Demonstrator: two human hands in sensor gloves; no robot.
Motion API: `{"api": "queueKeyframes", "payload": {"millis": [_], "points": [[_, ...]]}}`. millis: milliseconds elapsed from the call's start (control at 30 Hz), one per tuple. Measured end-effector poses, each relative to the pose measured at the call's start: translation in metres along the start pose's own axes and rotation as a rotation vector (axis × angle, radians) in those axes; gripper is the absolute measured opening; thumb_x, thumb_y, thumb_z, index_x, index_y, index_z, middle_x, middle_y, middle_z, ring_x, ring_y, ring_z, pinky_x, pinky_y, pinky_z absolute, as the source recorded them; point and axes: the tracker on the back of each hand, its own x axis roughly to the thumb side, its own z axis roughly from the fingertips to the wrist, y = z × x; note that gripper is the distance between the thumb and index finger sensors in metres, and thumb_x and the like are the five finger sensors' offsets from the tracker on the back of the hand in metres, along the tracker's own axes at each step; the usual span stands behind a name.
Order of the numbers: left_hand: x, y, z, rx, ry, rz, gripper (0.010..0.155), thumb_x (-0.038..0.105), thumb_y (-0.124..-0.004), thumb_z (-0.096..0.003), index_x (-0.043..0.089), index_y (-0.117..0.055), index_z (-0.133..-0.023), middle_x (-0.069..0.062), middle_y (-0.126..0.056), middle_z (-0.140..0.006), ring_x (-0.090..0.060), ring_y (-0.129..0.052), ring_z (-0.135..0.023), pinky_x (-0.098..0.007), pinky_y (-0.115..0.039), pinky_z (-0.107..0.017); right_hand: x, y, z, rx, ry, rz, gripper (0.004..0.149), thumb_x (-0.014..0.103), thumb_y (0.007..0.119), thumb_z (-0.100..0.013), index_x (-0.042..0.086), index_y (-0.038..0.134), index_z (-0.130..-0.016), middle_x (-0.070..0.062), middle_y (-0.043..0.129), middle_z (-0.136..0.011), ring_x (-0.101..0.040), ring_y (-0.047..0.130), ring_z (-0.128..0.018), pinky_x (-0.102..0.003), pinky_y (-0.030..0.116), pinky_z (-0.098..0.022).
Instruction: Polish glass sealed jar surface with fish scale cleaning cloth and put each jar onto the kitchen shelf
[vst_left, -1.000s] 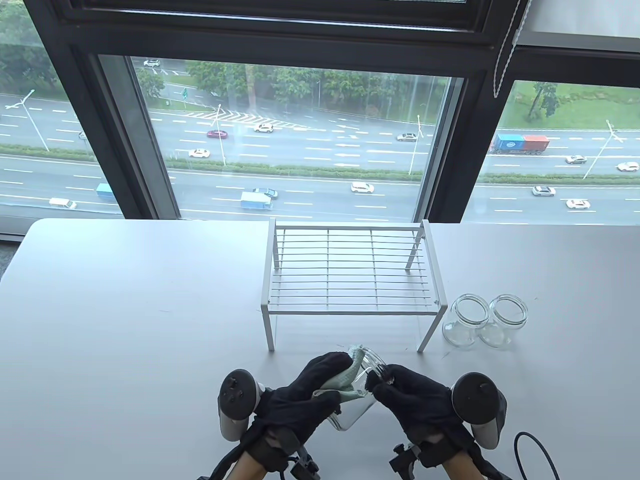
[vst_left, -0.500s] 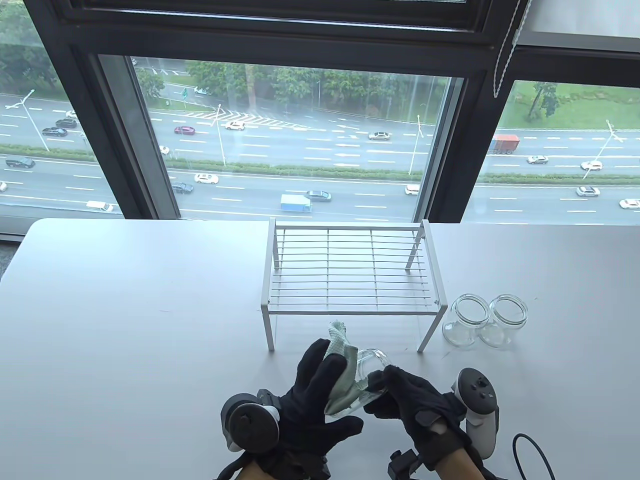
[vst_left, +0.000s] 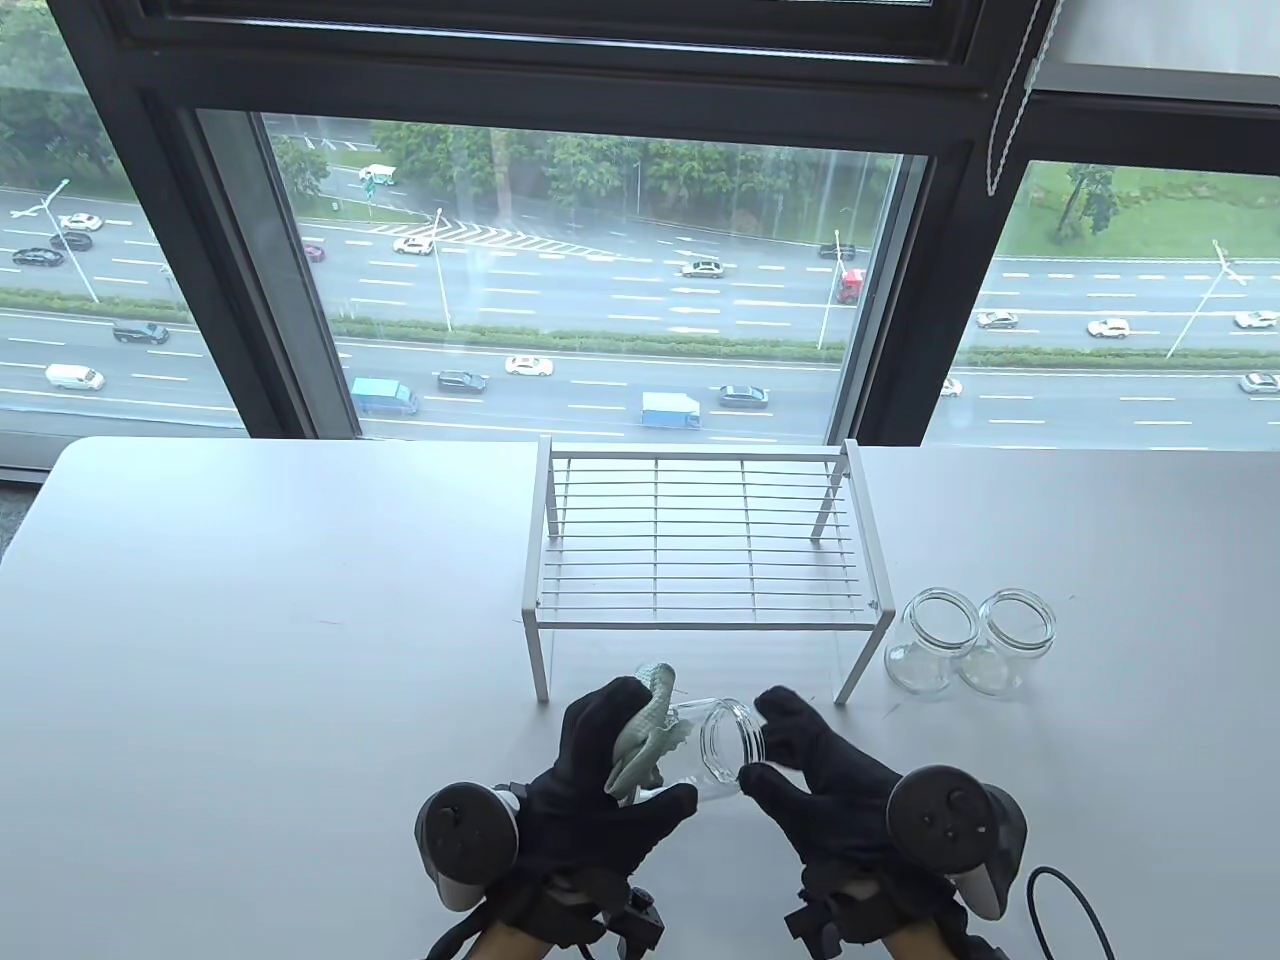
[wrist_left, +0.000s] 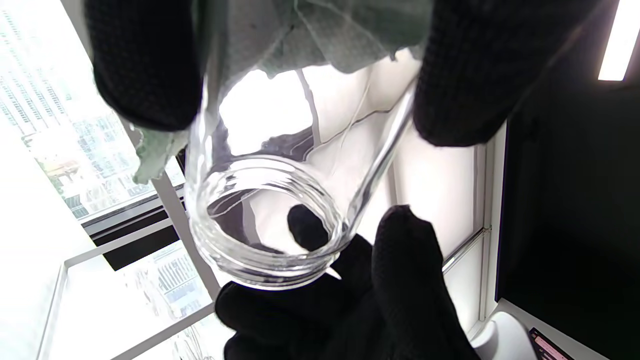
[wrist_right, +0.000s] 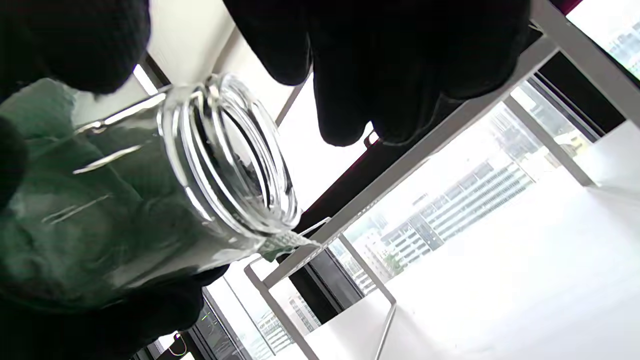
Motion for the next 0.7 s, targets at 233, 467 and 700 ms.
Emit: {"api": "queueKeyframes", "payload": {"millis": [233, 467, 700], "points": [[-0.009, -0.014, 0.004, -0.041, 0.133, 0.185, 0.091, 0.058, -0.092, -0.0447, 0.032, -0.036, -0.111, -0.033, -0.049, -0.105, -0.058, -0.077, -0.08, -0.049, -0.091, -0.048, 0.044, 0.028, 0.015, 0.031, -0.331, 0.436, 0.102, 0.06, 0.09, -0.031, 0.028, 0.037, -0.111, -0.017, 0.046, -0.118, -0.046, 0.053, -0.104, -0.066, 0.05, -0.073], [-0.009, -0.023, 0.004, -0.098, 0.113, 0.167, 0.086, 0.06, -0.087, -0.047, 0.033, -0.037, -0.112, -0.032, -0.048, -0.107, -0.058, -0.075, -0.082, -0.051, -0.088, -0.051, 0.047, 0.03, 0.018, -0.038, -0.352, 0.576, 0.103, 0.067, 0.091, -0.029, 0.019, 0.046, -0.109, -0.016, 0.068, -0.105, -0.04, 0.081, -0.087, -0.06, 0.063, -0.068], [-0.007, -0.02, 0.004, -0.04, 0.009, 0.178, 0.063, 0.058, -0.076, -0.0519, 0.04, -0.054, -0.108, -0.025, -0.049, -0.117, -0.062, -0.063, -0.094, -0.064, -0.075, -0.059, 0.028, 0.03, 0.009, 0.11, -0.103, 0.158, 0.103, 0.073, 0.088, -0.03, 0.014, 0.053, -0.107, -0.017, 0.08, -0.097, -0.038, 0.092, -0.074, -0.058, 0.072, -0.061]]}}
